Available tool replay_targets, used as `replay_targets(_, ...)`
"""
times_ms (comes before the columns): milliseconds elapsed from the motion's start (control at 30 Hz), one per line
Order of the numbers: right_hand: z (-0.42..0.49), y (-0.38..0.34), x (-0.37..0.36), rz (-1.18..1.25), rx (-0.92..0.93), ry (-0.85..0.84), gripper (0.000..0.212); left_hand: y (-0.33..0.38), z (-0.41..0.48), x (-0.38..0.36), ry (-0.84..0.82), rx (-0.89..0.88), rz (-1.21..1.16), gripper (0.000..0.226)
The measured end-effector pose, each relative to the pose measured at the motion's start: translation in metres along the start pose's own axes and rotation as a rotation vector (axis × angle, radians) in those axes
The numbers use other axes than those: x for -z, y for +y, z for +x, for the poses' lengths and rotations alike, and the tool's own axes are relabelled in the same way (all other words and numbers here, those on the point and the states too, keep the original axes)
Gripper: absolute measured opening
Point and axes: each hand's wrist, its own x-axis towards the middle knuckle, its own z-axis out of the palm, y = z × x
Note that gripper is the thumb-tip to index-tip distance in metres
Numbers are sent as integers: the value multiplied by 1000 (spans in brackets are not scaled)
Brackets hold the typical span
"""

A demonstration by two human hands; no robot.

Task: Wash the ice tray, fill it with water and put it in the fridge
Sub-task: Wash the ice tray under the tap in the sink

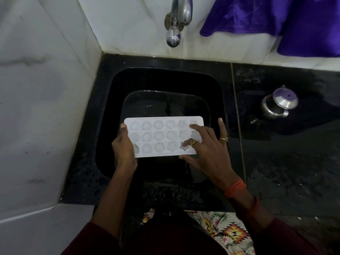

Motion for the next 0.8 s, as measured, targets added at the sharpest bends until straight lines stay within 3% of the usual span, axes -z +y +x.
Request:
replay_targets(200,1,-5,2,87,41,33,48,-4,0,-1,13,18,14,37)
replay_targets(500,2,-10,-3,34,136,-67,32,-6,-2,-1,3,39,23,38)
replay_targets(600,3,-11,-4,8,157,-93,44,-8,-2,0,10,36,49,41)
replay_targets(800,5,-11,-2,1,167,27,48,-11,0,2,15,51,45,49)
